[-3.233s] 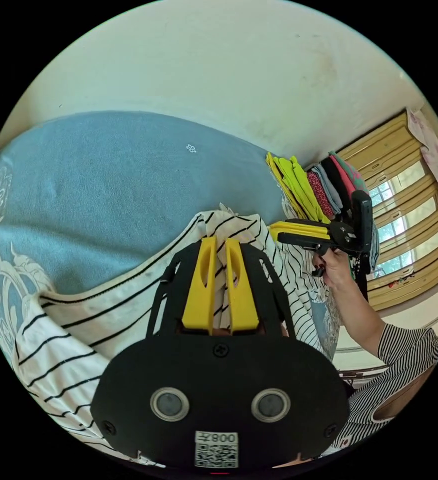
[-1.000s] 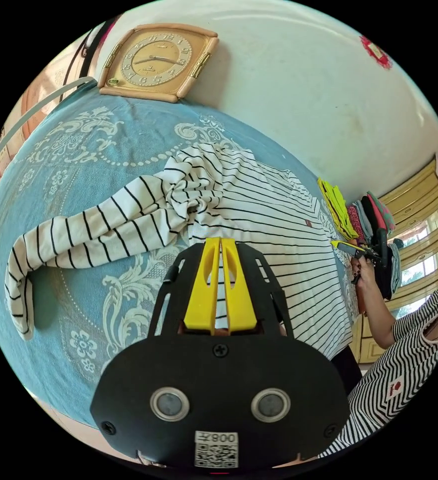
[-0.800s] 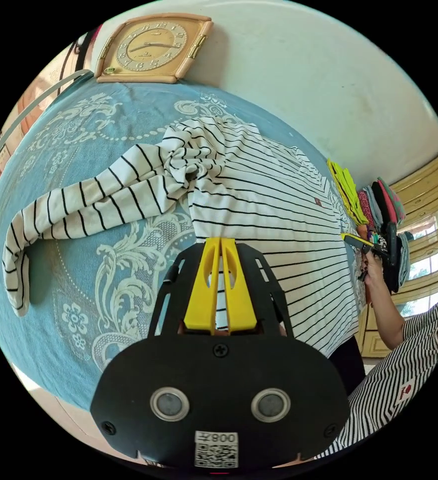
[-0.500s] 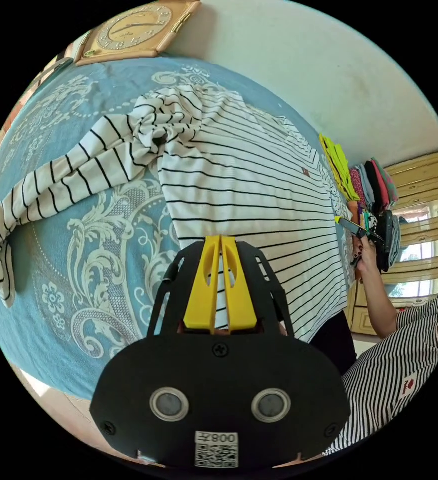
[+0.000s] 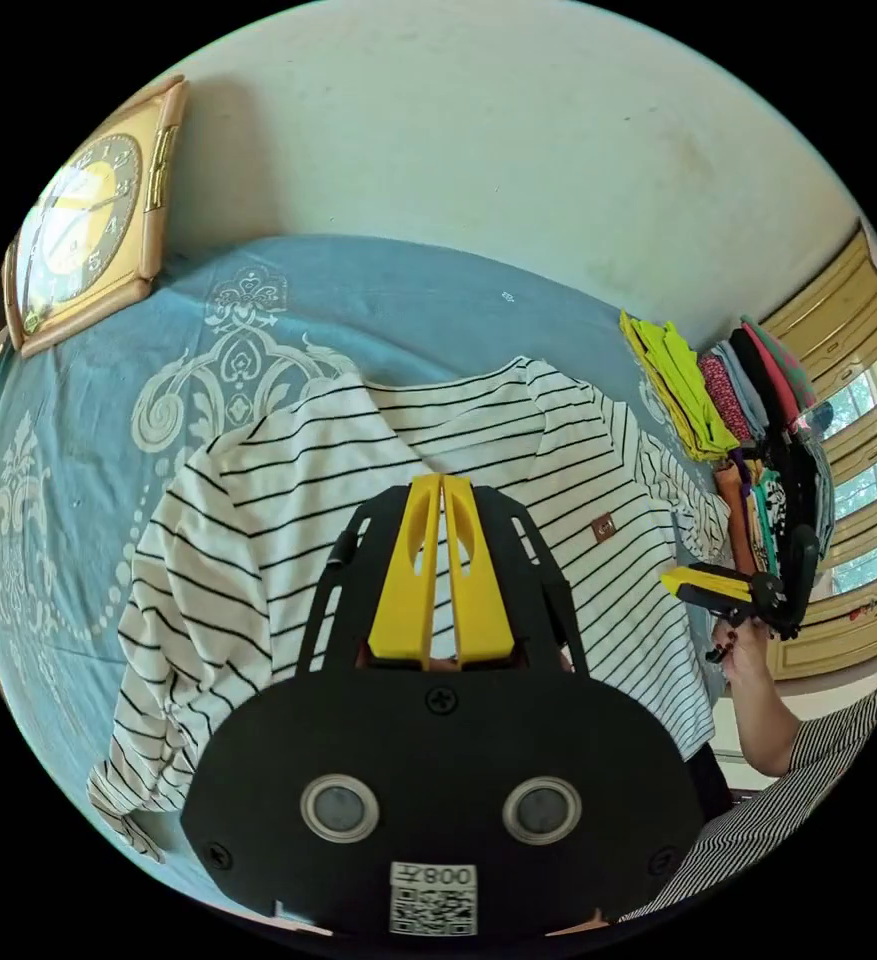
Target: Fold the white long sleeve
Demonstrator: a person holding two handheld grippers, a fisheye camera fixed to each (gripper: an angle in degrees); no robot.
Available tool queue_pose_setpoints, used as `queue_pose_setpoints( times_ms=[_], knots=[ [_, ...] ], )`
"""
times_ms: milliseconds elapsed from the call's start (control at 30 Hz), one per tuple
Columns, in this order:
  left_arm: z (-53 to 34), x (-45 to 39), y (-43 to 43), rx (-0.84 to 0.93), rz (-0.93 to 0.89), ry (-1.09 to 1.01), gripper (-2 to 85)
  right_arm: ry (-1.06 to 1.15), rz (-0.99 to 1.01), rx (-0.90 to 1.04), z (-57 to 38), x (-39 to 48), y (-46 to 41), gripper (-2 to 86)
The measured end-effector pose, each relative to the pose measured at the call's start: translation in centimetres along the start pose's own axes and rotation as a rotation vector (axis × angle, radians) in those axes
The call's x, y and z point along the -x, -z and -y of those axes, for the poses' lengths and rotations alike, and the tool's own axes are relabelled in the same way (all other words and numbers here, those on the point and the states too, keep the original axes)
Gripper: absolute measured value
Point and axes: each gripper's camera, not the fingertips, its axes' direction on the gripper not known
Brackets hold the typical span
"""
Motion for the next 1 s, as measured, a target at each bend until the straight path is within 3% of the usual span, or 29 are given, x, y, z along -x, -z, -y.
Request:
queue_pose_setpoints(
  times_ms=[167, 400, 533, 633, 767, 900, 1000],
  knots=[
    [6.5, -0.2, -6.4, 0.047, 0.107, 0.022, 0.2, 0.051, -0.017, -0.073, 2.4, 1.7, 0.2, 0.1],
    [8.5, -0.2, -8.6, -0.038, 0.113, 0.034, 0.1, 0.128, -0.111, -0.003, 7.3, 3.8, -3.2, 0.1],
    [8.7, -0.9, -8.8, -0.102, 0.068, 0.039, 0.2, 0.105, -0.067, -0.030, 8.1, 4.2, -3.5, 0.1],
    [10.7, -1.6, -11.0, -0.014, 0.169, -0.015, 0.2, 0.080, -0.039, -0.026, 9.1, 4.6, -3.7, 0.2],
    [12.3, -1.4, -11.4, -0.035, 0.162, 0.026, 0.1, 0.112, -0.063, -0.109, 11.5, 6.0, -2.4, 0.7],
    [11.9, -1.9, -11.7, -0.070, 0.111, -0.015, 0.2, 0.196, -0.101, -0.186, 18.8, 7.0, -2.3, 2.5],
    [11.8, -2.1, -13.0, -0.040, 0.096, -0.043, 0.2, 0.208, -0.155, -0.110, 25.2, 7.0, -4.7, 4.9]
  ],
)
